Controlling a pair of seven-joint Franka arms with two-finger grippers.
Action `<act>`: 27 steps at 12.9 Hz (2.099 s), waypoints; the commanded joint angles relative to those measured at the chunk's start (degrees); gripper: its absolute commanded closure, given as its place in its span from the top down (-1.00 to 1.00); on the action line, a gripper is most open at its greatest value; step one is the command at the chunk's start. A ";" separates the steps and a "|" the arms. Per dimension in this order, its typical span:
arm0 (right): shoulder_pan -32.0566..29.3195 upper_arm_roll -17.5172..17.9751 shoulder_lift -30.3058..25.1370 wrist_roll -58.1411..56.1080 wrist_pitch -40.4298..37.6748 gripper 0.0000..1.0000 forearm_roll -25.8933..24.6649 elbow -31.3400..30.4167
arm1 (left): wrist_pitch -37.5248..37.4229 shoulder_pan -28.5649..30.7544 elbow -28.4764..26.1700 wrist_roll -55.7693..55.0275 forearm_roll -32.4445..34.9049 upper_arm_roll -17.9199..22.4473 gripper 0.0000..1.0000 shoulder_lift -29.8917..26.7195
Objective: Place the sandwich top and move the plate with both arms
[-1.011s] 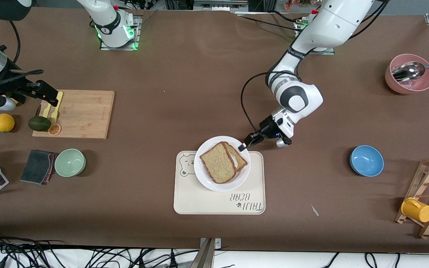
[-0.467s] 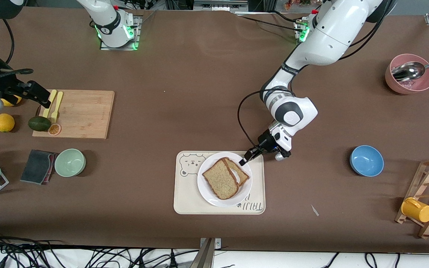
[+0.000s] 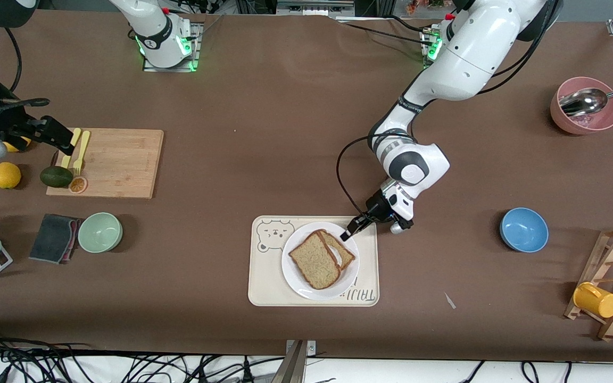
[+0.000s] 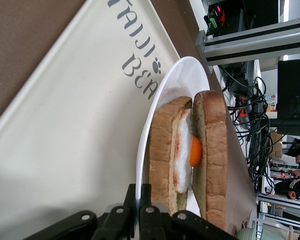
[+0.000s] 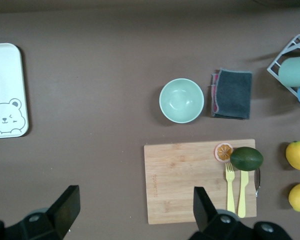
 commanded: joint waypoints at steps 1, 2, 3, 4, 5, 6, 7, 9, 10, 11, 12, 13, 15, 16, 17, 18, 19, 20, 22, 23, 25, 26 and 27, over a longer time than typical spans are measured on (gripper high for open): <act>2.00 -0.67 0.62 0.79 0.27 1.00 -0.78 0.86 | 1.17 -0.76 2.09 0.01 -1.93 0.33 -1.00 0.66; 2.09 -0.67 0.80 0.79 0.27 1.00 -0.86 0.86 | 1.17 -0.50 2.09 0.01 -2.11 0.41 -0.68 0.57; 2.09 -0.67 1.06 0.88 0.62 1.00 -0.95 1.04 | 1.34 -0.50 1.66 -0.08 -2.37 0.33 -0.53 -0.04; 2.00 -1.02 1.23 0.79 0.88 1.00 -0.78 1.21 | 2.04 -0.24 1.48 0.01 -2.38 0.24 -0.38 -0.13; 2.09 -2.67 1.24 0.53 0.89 1.00 -0.52 1.30 | 2.14 -0.23 1.57 0.01 -2.20 0.24 -0.24 -0.13; 2.09 -3.65 0.98 0.35 0.36 1.00 -0.25 1.65 | 2.14 -0.06 1.22 0.01 -2.20 0.24 -0.04 -0.57; 2.00 -4.53 0.97 -0.43 0.01 1.00 -0.34 1.74 | 2.14 0.20 0.69 0.01 -2.11 0.07 0.04 -1.18; 2.00 -4.89 0.89 -0.18 -0.60 1.00 -0.08 1.65 | 2.14 0.38 -3.94 0.01 -2.02 -0.29 0.13 -5.29; 2.00 -4.89 0.89 0.43 -1.04 1.00 0.10 1.65 | 2.14 0.29 -6.23 0.01 -2.02 -0.46 0.16 -7.23; 2.00 -4.89 0.80 0.61 -1.40 1.00 1.06 1.65 | 2.14 0.29 -8.34 0.01 -2.02 -0.55 0.26 -9.08; 1.83 -5.06 0.80 0.53 -1.40 1.00 3.68 1.65 | 2.22 0.21 -11.32 0.01 -2.11 -0.81 0.34 -11.45; 1.65 -5.76 0.80 0.18 -1.49 1.00 6.14 1.65 | 2.57 0.21 -14.31 0.01 -2.02 -1.60 0.43 -13.56; 2.00 -6.21 0.80 0.26 -1.40 1.00 6.43 1.74 | 2.93 0.21 -18.71 0.27 -2.02 -1.69 0.66 -17.34; 2.00 -6.12 0.88 0.26 -1.40 1.00 6.26 1.65 | 2.93 0.21 -21.26 0.45 -2.02 -1.69 0.81 -19.62; 2.00 -6.03 0.89 0.09 -1.49 1.00 5.91 1.57 | 2.93 0.21 -23.72 0.53 -2.02 -1.78 0.95 -21.82; 2.00 -6.03 0.89 -0.09 -1.49 1.00 5.64 1.48 | 3.02 0.21 -25.57 0.27 -2.02 -1.87 0.99 -23.50; 2.00 -5.94 1.15 -0.09 -1.83 1.00 5.64 1.39 | 3.97 0.12 -27.42 0.19 -2.02 -1.87 1.00 -24.82; 2.09 -5.77 1.24 -0.09 -3.14 1.00 5.73 1.48 | 4.68 0.29 -28.74 0.27 -2.02 -2.31 1.00 -25.79; 2.18 -5.42 1.24 -0.18 -4.47 1.00 5.55 1.56 | 4.69 0.47 -32.34 0.88 -1.59 -2.31 1.00 -28.68; 2.26 -5.41 1.15 -0.18 -4.74 1.00 5.55 1.65 | 4.69 0.64 -33.93 0.89 0.24 -2.31 1.00 -30.18; 2.26 -5.50 1.15 -0.09 -4.83 1.00 5.64 1.83 | 4.51 2.31 -36.83 0.97 1.05 -3.01 1.00 -33.95; 2.26 -5.50 1.15 -0.18 -4.83 1.00 5.55 1.74 | 4.42 4.14 -37.97 2.28 1.14 -4.67 1.00 -35.45; 2.18 -5.50 1.15 -0.18 -4.83 1.00 5.46 1.74 | 4.42 6.68 -39.29 5.34 1.23 -6.94 1.00 -36.07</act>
